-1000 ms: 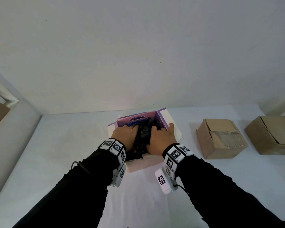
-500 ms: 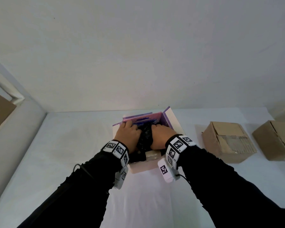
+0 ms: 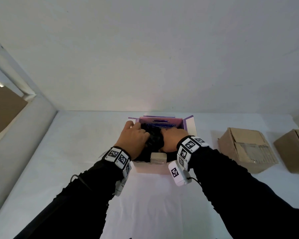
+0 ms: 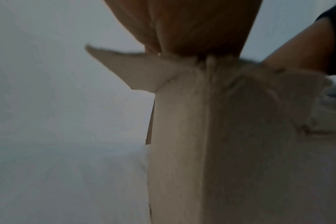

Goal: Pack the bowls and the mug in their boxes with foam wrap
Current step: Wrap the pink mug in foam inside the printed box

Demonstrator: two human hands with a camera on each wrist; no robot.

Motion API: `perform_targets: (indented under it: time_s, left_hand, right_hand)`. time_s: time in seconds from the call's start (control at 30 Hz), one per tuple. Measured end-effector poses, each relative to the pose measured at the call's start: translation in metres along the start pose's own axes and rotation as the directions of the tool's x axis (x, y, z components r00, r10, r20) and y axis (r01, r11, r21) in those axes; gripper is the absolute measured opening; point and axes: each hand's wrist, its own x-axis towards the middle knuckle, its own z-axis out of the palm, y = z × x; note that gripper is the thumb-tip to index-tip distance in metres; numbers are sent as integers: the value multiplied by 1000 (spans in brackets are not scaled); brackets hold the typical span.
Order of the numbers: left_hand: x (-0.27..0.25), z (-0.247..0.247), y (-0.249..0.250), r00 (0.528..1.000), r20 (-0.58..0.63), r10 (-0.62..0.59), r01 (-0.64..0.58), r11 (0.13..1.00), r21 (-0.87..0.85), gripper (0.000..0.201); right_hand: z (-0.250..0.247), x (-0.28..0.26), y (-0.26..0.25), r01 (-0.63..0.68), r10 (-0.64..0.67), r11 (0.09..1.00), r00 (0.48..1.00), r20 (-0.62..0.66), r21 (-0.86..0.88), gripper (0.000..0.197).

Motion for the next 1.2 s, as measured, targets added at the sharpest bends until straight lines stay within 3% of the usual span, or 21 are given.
perform_targets:
  time_s: [0.1, 0.17, 0.23, 0.3, 0.37, 0.43, 0.53, 0.63, 0.7, 0.8, 0.97, 1.1, 1.2]
  left_hand:
    - [-15, -3, 5, 989, 139, -40, 41, 999, -3, 46]
    - [-26, -3, 10, 990, 126, -64, 66, 998, -9, 59]
    - [-39, -3, 15, 995, 51, -85, 86, 996, -16, 59]
    - [-54, 2, 19, 992, -78, -97, 92, 994, -65, 53]
    - [-68, 5, 23, 989, -114, -98, 84, 989, -121, 55]
    - [-80, 8, 25, 992, -78, -96, 86, 988, -125, 61]
    - [-86, 11, 27, 993, -3, -120, 119, 989, -90, 63]
    - [-82, 12, 32, 987, 8, -158, 158, 984, -79, 60]
    - [-81, 11, 34, 982, 12, -186, 187, 979, -80, 60]
    - [-81, 10, 35, 978, 10, -206, 207, 975, -86, 59]
    - [-81, 6, 39, 967, 50, -248, 252, 964, -88, 60]
    - [-80, 3, 41, 959, 69, -274, 279, 957, -77, 62]
    - [-79, 3, 42, 956, 66, -287, 291, 953, -79, 60]
  right_hand:
    - [1, -1, -5, -15, 17, 998, 999, 34, -60, 61]
    - [0, -2, -7, -28, 27, 998, 999, -19, -57, 72]
    - [-4, -5, -7, 37, -38, 999, 989, -145, -6, 72]
    - [-9, -7, -9, 208, -196, 978, 958, -211, 35, 54]
    - [-12, -10, -13, 334, -315, 940, 929, -193, 76, 43]
    - [-11, -11, -17, 367, -352, 925, 924, -146, 94, 49]
    - [-12, -11, -21, 374, -371, 927, 926, -72, 21, 62]
    - [-13, -7, -29, 368, -368, 917, 929, 24, -153, 55]
    - [-10, -5, -36, 350, -354, 912, 935, 23, -213, 49]
    - [-8, -1, -39, 339, -347, 920, 938, -7, -199, 48]
    - [-8, 4, -37, 288, -282, 956, 955, 87, -62, 42]
    - [-1, 7, -34, 223, -222, 975, 974, 46, -15, 70]
    - [0, 8, -32, 194, -190, 977, 981, 45, -90, 70]
